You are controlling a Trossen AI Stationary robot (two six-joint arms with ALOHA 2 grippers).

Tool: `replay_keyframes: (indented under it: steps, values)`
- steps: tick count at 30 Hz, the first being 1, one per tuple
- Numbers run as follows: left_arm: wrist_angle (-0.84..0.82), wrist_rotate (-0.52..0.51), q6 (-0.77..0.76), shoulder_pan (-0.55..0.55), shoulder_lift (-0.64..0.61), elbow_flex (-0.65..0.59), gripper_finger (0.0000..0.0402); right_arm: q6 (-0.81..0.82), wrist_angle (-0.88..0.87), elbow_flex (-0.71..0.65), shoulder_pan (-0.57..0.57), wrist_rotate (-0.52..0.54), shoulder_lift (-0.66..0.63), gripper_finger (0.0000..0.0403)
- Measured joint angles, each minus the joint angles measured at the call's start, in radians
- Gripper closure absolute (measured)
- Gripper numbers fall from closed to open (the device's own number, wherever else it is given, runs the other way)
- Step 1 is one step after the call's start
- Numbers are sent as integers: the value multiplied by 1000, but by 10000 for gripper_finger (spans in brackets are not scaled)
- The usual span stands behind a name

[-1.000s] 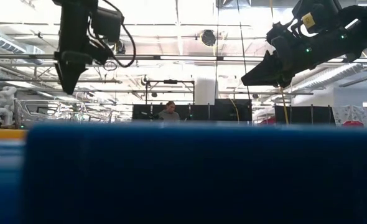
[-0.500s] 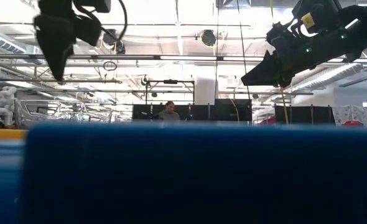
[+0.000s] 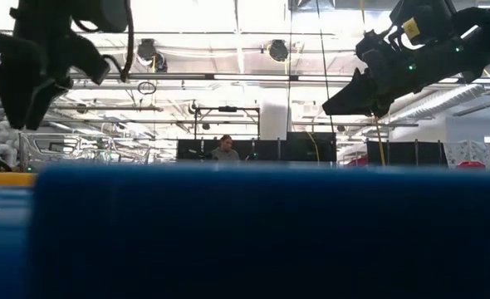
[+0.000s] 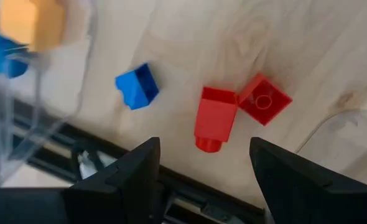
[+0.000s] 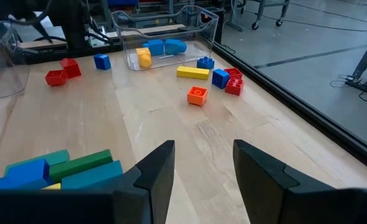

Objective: Sort blocks by size
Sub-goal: Put the red one stud game piece into the top left transparent bin

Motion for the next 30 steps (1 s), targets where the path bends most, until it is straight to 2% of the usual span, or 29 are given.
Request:
replay_keyframes:
  steps: [5, 13, 30]
  values:
    - [102, 31, 0, -10, 18, -87, 153, 2, 0, 0, 0, 0, 0, 255]
    - [147, 46, 1, -10, 28, -181, 153, 9, 0, 0, 0, -1, 0, 255]
    - [192, 50, 6, -8, 27, -191, 153, 9, 0, 0, 0, -5, 0, 255]
